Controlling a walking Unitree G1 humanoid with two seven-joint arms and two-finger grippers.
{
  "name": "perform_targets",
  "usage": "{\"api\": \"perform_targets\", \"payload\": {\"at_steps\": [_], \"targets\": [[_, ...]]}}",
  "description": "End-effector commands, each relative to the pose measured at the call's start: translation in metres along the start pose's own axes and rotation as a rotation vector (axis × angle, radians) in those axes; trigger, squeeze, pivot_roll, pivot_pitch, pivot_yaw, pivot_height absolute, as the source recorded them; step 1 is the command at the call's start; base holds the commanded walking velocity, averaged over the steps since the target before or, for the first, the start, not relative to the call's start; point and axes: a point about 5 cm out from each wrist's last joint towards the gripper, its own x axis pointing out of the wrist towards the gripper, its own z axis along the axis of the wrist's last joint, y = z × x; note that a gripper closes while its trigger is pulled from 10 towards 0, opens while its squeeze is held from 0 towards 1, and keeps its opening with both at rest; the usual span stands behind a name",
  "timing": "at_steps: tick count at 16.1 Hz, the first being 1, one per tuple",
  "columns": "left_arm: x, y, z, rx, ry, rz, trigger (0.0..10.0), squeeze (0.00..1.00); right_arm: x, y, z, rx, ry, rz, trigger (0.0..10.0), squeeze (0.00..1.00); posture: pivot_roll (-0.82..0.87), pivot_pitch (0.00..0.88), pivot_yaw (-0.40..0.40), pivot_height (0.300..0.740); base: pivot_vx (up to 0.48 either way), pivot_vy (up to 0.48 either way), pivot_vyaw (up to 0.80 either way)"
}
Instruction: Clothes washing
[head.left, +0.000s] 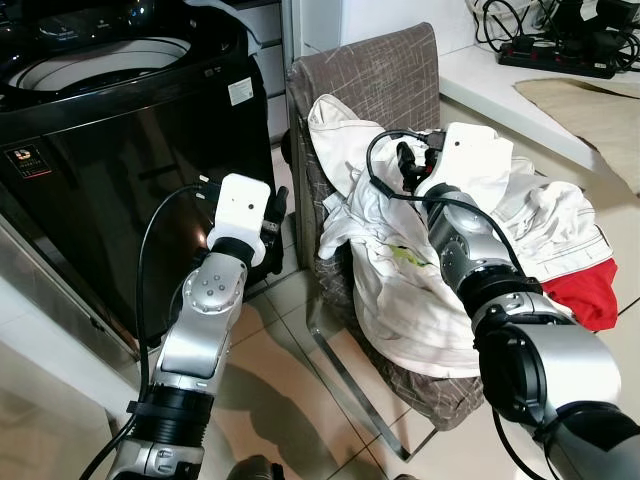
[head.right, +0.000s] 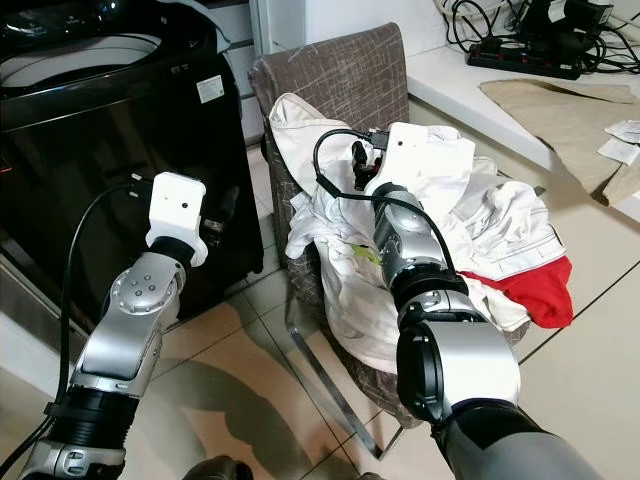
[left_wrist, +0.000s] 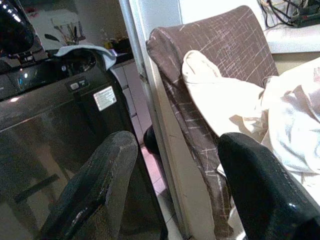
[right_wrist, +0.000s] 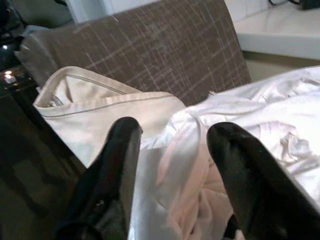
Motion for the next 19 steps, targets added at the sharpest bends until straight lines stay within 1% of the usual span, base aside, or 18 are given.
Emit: {"api": "perform_targets", "payload": {"at_steps": [1,2,3,4,5,6,7,8,9,10,11,12,13,14,15,17,19], "targets": [[-0.003,0.001,0.003,0.007,-0.006,-0.004,10.0,0.00,0.003,-0.003,0.007,0.022,0.005,-0.023,10.0,1.00,0.06,0.026,-0.003,0.740,0.000,0.000,0.00],[-0.003,0.001,0.003,0.007,-0.006,-0.004,10.0,0.00,0.003,-0.003,0.007,0.022,0.005,-0.023,10.0,1.00,0.06,0.026,-0.003,0.740,0.000,0.000,0.00],[-0.007,0.002,0.002,0.010,0.002,-0.001,10.0,0.00,0.003,-0.003,0.005,0.053,0.043,-0.022,10.0,1.00,0.08,0.042,-0.003,0.740,0.000,0.000,0.00],[-0.012,0.004,0.001,0.016,0.013,0.004,10.0,0.00,0.002,-0.004,-0.008,0.064,0.129,-0.034,10.0,1.00,0.09,0.052,-0.001,0.740,0.000,0.000,0.00],[-0.014,0.005,0.001,0.018,0.017,0.006,10.0,0.00,0.000,-0.006,-0.014,0.068,0.167,-0.043,10.0,1.00,0.10,0.056,-0.001,0.740,0.000,0.000,0.00],[-0.016,0.007,0.000,0.021,0.022,0.016,10.0,0.00,-0.004,-0.010,-0.025,0.098,0.212,-0.076,10.0,0.00,0.11,0.063,-0.006,0.740,0.000,0.000,0.00],[-0.016,0.008,0.000,0.022,0.023,0.020,10.0,0.00,-0.005,-0.012,-0.028,0.107,0.225,-0.086,10.0,0.00,0.11,0.063,-0.006,0.740,0.000,0.000,0.00],[-0.020,0.011,0.001,0.022,0.028,0.035,10.0,0.00,-0.011,-0.019,-0.042,0.120,0.273,-0.127,10.0,0.00,0.12,0.087,-0.014,0.740,0.000,0.000,0.00],[-0.021,0.012,0.001,0.022,0.031,0.038,10.0,0.00,-0.013,-0.022,-0.046,0.119,0.287,-0.142,10.0,0.00,0.12,0.096,-0.012,0.740,0.000,0.000,0.00],[-0.027,0.013,0.001,0.025,0.043,0.040,10.0,0.00,-0.017,-0.026,-0.054,0.112,0.321,-0.161,10.0,0.00,0.13,0.120,-0.007,0.740,0.000,0.000,0.00],[-0.032,0.014,0.000,0.028,0.056,0.040,10.0,0.00,-0.019,-0.028,-0.059,0.095,0.343,-0.173,10.0,0.00,0.14,0.145,0.000,0.740,0.000,0.000,0.00],[-0.038,0.015,0.000,0.040,0.071,0.030,10.0,0.00,-0.024,-0.031,-0.067,0.060,0.375,-0.187,10.0,0.00,0.16,0.191,0.009,0.740,0.000,0.000,0.00],[-0.043,0.015,0.001,0.050,0.079,0.020,10.0,0.00,-0.027,-0.034,-0.074,0.040,0.404,-0.197,10.0,0.00,0.17,0.206,0.014,0.740,0.000,0.000,0.00],[-0.048,0.017,0.000,0.055,0.099,0.016,10.0,0.00,-0.033,-0.035,-0.084,0.024,0.440,-0.204,4.7,0.00,0.18,0.238,0.028,0.740,0.000,0.000,0.00],[-0.049,0.017,0.000,0.058,0.104,0.012,10.0,0.00,-0.034,-0.036,-0.086,0.029,0.447,-0.213,0.0,0.00,0.18,0.241,0.029,0.740,0.000,0.000,0.00],[-0.051,0.017,-0.001,0.061,0.116,0.010,10.0,0.00,-0.034,-0.033,-0.087,0.027,0.437,-0.209,0.0,0.00,0.17,0.243,0.027,0.740,0.000,0.000,0.00],[-0.047,0.017,0.002,0.055,0.116,0.017,10.0,0.00,-0.030,-0.025,-0.082,0.030,0.393,-0.167,0.0,0.00,0.16,0.225,0.016,0.740,0.000,0.000,0.00]]}}
